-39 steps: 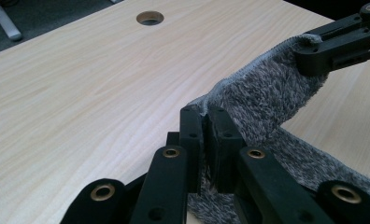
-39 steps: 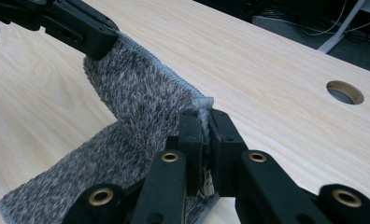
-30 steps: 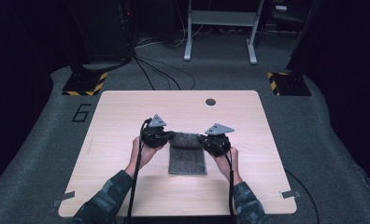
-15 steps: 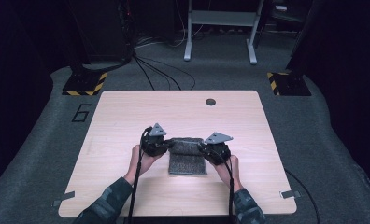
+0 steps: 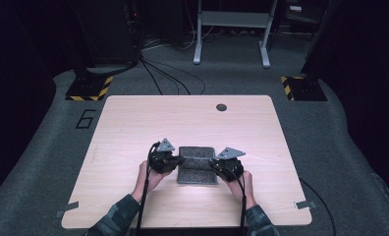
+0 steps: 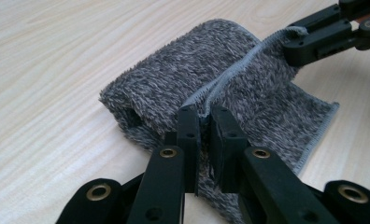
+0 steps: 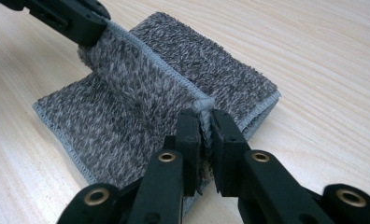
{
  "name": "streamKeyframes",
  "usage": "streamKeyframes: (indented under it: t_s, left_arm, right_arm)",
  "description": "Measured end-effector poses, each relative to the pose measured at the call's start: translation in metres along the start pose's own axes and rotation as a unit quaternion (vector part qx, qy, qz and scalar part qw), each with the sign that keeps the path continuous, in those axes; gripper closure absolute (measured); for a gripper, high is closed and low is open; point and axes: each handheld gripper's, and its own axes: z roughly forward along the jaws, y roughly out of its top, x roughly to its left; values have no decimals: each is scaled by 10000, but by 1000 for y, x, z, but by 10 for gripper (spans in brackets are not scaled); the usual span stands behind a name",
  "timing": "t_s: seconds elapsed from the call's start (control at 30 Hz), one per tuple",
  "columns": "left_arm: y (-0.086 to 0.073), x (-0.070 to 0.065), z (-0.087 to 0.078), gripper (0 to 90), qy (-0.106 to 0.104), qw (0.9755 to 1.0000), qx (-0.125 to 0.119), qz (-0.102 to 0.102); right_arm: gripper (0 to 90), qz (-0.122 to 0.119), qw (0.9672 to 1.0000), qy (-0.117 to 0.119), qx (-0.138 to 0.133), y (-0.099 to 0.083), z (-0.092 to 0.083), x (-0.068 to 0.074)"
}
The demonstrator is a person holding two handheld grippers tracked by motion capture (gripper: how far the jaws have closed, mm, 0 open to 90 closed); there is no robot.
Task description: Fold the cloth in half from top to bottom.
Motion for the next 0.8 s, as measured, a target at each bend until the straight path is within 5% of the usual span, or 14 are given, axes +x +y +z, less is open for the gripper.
streamKeyframes:
  t_s: [0.3,0.53,0.57,0.67,0.8]
  left_arm:
    - [-9,-5,-4,762,-121,9998,114,70]
    - [-21,-6,-21,420,-226,9994,87,-240]
    - [-22,-6,-26,354,-208,9995,68,-232]
    - [-21,-4,-36,309,-47,9993,-69,-362]
    - [-9,-1,-27,251,300,9989,-29,-359]
  right_arm:
    - [761,-127,9999,83,70,-6,-8,7]
    - [468,43,9984,557,109,-14,-26,10]
    - [388,148,9984,540,29,-13,-36,9]
    - [343,226,9985,501,-65,-11,-43,5]
    - [258,409,9987,290,-52,-2,-39,-4]
